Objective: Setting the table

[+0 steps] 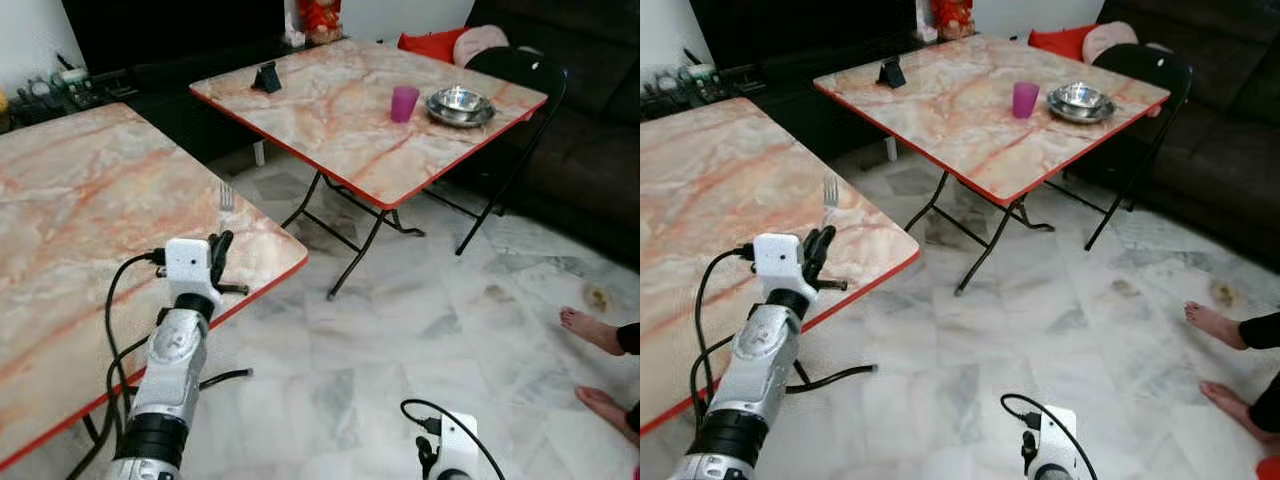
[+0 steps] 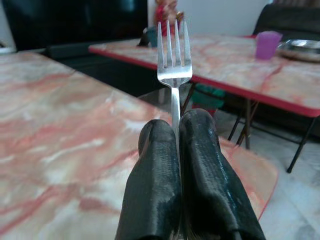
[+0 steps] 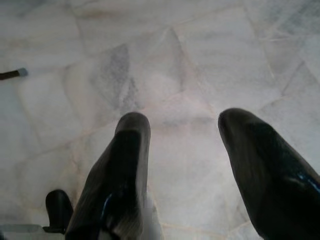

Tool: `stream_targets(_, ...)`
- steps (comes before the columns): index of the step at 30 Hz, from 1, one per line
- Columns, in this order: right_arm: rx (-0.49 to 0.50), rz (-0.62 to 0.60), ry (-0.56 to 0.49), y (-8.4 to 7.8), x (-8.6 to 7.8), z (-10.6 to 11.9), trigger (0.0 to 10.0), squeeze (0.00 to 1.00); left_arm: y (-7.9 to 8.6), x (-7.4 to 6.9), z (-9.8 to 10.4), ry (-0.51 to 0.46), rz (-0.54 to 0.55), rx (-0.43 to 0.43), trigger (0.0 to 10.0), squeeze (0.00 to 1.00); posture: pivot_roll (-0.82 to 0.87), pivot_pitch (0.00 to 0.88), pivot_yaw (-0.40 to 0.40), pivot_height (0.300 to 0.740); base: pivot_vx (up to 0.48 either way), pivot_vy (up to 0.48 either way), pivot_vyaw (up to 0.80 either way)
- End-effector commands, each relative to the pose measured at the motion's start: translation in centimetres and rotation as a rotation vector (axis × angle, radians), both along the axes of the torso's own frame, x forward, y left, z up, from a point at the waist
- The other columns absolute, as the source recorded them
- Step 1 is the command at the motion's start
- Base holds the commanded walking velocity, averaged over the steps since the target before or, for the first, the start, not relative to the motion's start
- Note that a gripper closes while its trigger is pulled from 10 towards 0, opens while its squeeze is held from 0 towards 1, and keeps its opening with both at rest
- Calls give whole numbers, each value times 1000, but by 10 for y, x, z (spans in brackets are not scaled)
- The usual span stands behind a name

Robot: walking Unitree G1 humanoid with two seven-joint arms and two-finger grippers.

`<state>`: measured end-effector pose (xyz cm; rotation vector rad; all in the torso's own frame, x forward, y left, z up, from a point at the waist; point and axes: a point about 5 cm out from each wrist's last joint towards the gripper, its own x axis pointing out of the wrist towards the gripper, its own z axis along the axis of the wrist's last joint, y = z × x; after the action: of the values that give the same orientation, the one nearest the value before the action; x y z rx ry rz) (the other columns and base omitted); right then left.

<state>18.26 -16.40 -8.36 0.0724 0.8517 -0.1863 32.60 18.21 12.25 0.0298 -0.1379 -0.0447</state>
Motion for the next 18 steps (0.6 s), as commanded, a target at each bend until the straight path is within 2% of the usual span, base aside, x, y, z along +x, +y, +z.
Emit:
stream_targets(1, -22, 11, -7, -3, 1, 1, 10000, 0, -6, 2, 2, 9, -18, 10, 10000, 0, 25, 0, -46, 740, 0, -315, 794)
stream_targets(5, -17, 7, -8, -3, 0, 1, 10000, 0, -7, 2, 1, 17, -24, 10, 10000, 0, 19, 0, -44, 740, 0, -302, 794)
stream_targets(15, -20, 14, -6, -2, 0, 0, 10000, 0, -10, 4, 2, 27, -21, 11, 10000, 0, 24, 0, -41, 740, 0, -287, 0)
stream_targets(18, -27, 18, -7, -3, 1, 1, 10000, 0, -10, 6, 2, 28, -16, 7, 10000, 0, 32, 0, -47, 740, 0, -271, 800)
